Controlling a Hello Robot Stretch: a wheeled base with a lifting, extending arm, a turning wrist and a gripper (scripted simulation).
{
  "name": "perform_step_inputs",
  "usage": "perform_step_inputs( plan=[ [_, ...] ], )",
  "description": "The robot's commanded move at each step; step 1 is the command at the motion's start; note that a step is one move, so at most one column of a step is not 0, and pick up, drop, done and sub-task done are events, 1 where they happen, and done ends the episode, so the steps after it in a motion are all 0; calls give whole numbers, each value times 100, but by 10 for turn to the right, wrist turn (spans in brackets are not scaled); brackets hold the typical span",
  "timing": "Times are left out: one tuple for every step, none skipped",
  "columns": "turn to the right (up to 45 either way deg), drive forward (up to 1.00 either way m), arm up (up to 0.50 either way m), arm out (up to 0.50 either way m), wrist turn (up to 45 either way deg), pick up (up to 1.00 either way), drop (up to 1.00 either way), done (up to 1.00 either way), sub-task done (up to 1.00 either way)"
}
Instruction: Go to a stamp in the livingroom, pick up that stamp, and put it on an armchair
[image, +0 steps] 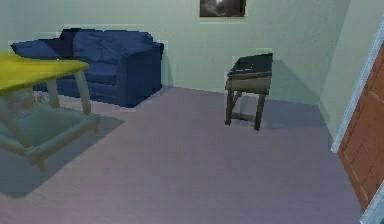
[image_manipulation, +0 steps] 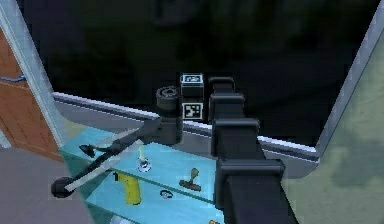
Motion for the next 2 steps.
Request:
perform_step_inputs(
  plan=[
    [0, 0, 0, 0, 450, 0, 0, 0, 0],
    [0, 0, 0, 0, 450, 0, 0, 0, 0]
  ],
)
